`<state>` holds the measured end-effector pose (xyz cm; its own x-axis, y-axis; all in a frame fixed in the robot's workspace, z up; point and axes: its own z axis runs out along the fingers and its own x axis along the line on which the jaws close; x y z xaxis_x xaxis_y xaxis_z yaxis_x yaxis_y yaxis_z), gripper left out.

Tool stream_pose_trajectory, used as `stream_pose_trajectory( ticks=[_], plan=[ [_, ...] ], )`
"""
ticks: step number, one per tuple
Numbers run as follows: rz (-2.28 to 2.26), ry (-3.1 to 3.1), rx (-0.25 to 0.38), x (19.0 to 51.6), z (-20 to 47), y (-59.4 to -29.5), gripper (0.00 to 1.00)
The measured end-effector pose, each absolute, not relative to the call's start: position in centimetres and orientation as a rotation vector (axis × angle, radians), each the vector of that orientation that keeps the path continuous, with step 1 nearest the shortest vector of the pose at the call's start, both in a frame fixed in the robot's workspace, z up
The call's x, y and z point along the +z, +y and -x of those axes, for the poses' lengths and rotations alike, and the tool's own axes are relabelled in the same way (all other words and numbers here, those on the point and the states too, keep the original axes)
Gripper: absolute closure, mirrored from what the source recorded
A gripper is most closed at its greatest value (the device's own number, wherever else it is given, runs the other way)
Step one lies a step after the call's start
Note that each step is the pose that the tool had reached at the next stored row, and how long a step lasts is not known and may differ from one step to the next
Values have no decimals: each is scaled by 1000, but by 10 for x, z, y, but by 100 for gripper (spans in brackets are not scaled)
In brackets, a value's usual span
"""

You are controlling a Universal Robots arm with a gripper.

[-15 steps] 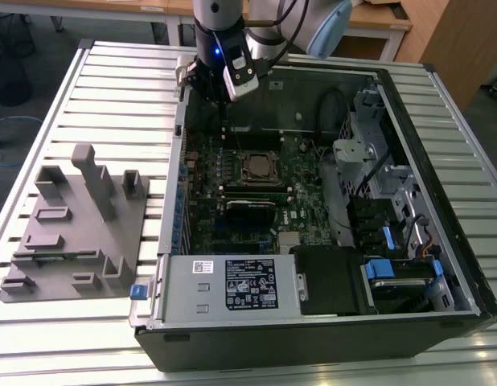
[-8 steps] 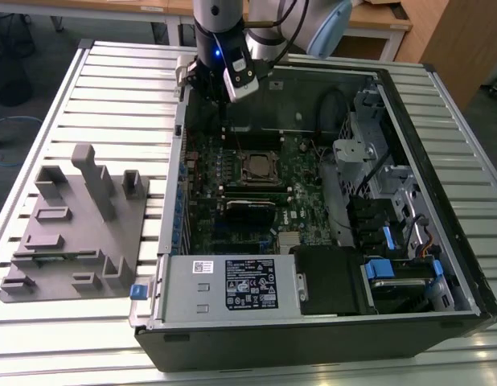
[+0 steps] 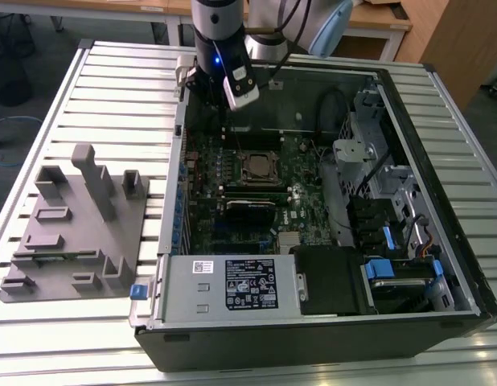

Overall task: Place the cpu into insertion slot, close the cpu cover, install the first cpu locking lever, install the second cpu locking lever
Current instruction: 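Install the first cpu locking lever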

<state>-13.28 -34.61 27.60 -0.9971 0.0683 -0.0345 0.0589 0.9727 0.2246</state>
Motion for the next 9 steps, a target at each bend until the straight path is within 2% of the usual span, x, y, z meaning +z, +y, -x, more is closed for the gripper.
stream_pose_trajectory(
  ticks=[9],
  plan=[
    [-100,3078,357,276,133,-352,90]
  ],
)
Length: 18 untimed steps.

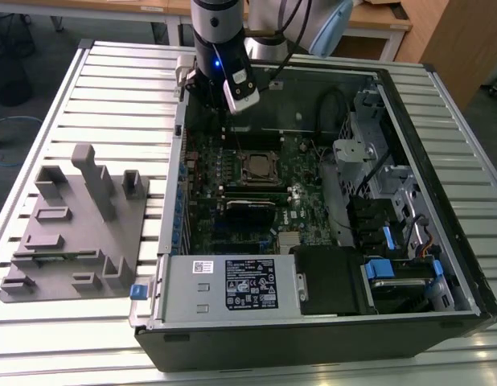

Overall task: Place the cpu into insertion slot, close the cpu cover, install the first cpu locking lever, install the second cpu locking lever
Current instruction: 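Install the first cpu locking lever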

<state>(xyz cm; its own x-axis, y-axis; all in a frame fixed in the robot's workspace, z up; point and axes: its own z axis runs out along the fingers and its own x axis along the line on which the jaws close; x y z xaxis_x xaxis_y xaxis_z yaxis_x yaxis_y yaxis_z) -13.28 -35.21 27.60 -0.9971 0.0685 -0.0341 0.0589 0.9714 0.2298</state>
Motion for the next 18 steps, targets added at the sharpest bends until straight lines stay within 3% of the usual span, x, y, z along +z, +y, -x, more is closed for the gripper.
stream_pose_trajectory(
  ticks=[18],
  plan=[
    [-100,3076,373,276,133,-364,90]
  ],
)
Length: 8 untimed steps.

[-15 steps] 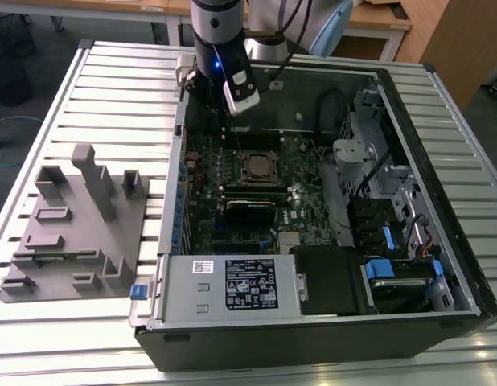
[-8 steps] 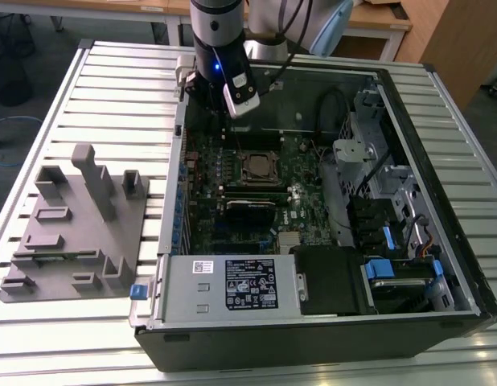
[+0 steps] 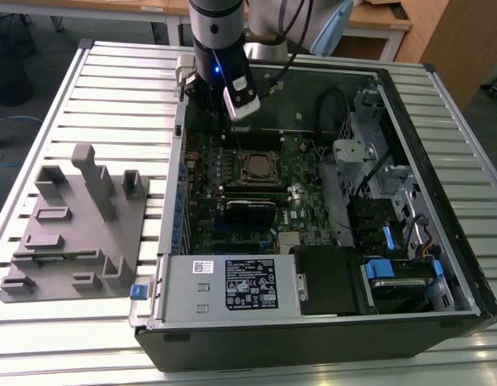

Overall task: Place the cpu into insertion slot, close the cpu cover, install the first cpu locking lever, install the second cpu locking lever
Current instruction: 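Install the first cpu locking lever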

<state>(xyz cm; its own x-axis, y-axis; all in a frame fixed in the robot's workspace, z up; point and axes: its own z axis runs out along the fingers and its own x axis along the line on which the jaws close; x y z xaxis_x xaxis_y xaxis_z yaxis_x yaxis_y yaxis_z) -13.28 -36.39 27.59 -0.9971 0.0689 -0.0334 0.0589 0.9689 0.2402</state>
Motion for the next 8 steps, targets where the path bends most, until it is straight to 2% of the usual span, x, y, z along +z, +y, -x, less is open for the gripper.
stream_pose_trajectory(
  ticks=[8],
  plan=[
    [-100,3075,381,276,133,-369,90]
  ],
)
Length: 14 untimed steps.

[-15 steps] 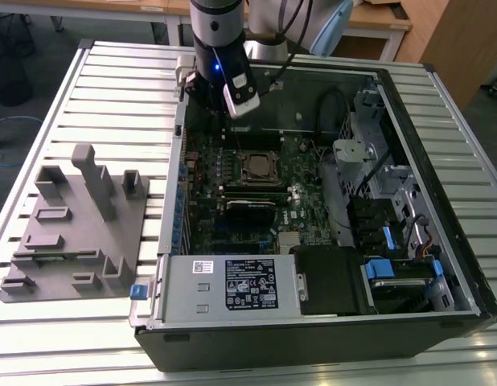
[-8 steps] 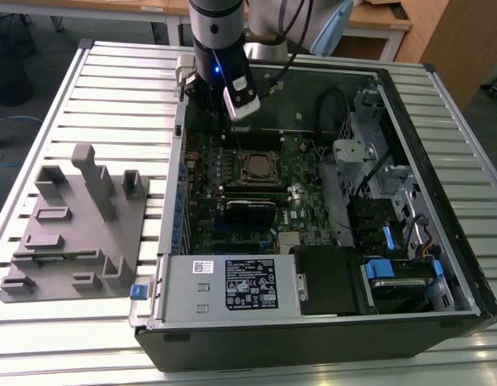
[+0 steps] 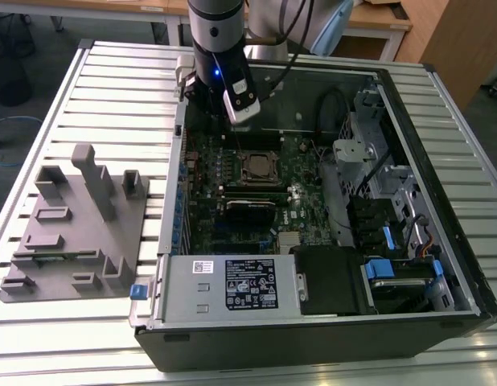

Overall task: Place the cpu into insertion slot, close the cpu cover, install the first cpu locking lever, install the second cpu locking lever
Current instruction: 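Install the first cpu locking lever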

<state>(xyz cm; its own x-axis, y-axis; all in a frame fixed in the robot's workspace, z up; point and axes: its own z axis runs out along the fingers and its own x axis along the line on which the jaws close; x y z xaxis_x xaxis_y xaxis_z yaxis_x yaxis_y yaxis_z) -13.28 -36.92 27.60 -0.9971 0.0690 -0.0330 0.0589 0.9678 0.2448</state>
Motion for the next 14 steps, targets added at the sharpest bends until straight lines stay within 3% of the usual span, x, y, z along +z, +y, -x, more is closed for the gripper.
stream_pose_trajectory(
  ticks=[14],
  plan=[
    [-100,3075,387,276,133,-372,90]
  ],
)
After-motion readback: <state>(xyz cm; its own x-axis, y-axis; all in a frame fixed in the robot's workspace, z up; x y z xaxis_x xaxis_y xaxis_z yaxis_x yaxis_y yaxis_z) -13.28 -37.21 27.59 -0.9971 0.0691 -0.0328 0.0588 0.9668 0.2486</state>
